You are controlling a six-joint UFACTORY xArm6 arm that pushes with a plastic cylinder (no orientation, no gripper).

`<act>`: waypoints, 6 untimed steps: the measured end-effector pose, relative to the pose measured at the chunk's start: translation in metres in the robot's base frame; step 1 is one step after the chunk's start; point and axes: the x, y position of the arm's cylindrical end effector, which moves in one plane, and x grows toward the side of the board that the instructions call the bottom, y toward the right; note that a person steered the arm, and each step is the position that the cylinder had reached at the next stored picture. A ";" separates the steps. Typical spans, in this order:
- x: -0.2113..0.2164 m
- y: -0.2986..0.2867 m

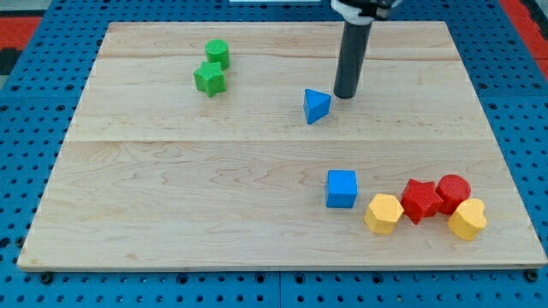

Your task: Move the blue triangle to the top left of the blue cube

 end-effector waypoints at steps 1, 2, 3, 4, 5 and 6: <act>0.042 -0.058; 0.069 -0.001; 0.034 -0.055; 0.005 -0.112; 0.050 -0.090; 0.060 -0.010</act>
